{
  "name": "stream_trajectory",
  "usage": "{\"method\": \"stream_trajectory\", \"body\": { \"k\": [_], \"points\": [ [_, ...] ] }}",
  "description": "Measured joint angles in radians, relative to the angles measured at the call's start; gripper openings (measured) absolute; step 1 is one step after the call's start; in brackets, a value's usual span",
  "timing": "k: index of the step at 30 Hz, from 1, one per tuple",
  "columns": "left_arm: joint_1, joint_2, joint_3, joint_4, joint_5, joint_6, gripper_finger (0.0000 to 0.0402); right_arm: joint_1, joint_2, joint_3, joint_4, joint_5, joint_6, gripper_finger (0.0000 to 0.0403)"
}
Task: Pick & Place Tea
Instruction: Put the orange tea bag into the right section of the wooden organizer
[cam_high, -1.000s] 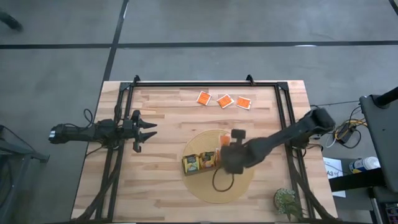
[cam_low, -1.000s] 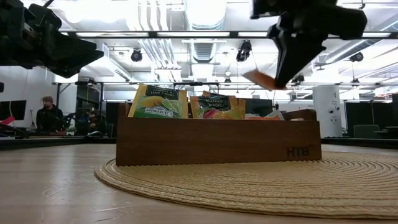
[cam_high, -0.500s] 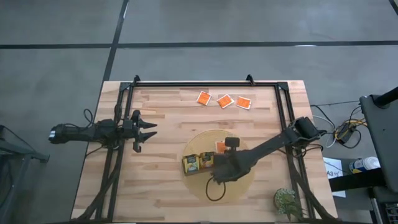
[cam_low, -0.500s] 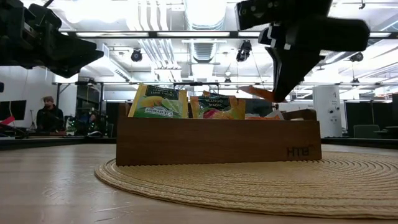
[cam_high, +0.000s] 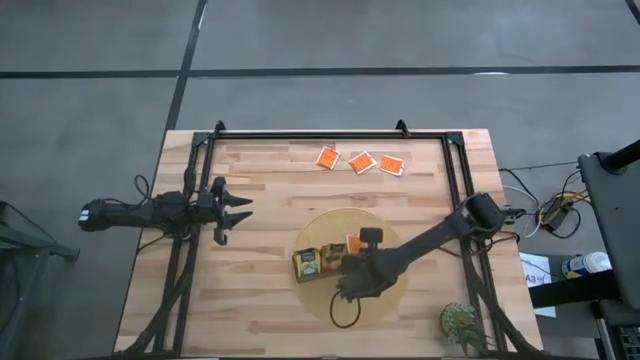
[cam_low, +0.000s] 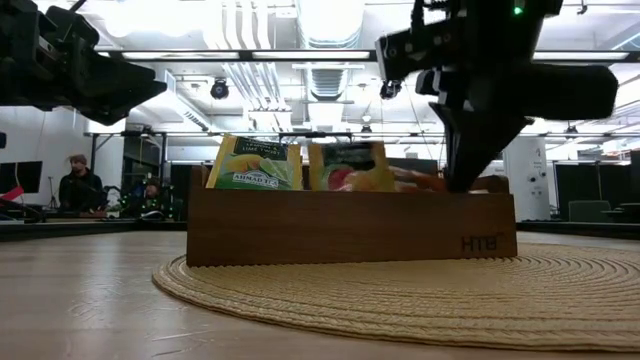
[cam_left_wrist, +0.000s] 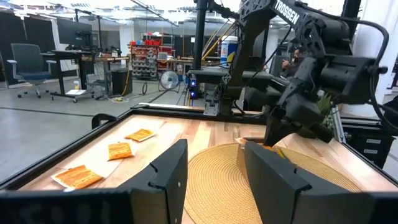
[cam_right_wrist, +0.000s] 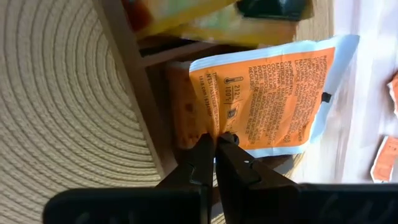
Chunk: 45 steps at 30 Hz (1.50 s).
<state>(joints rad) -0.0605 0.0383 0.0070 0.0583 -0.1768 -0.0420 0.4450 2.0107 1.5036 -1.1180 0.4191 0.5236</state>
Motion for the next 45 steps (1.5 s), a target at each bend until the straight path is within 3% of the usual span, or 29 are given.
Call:
{"method": "stream_trajectory", "body": {
  "k": [19, 36, 45],
  "points": [
    [0.000, 0.000, 0.000, 0.000, 0.000, 0.000, 0.0153, -0.021, -0.008, -0.009, -0.006, -0.037, -0.018, 0.0012],
    [0.000, 0.000, 0.000, 0.000, 0.000, 0.000, 0.0153, -0.038, -0.050, 0.011, -0.012, -0.091, -0.069, 0.0155],
    [0.000, 0.000, 0.000, -0.001, 0.000, 0.000, 0.0153, -0.079, -0.142, 0.008, -0.009, -0.080, -0.163, 0.0185]
  ]
}}
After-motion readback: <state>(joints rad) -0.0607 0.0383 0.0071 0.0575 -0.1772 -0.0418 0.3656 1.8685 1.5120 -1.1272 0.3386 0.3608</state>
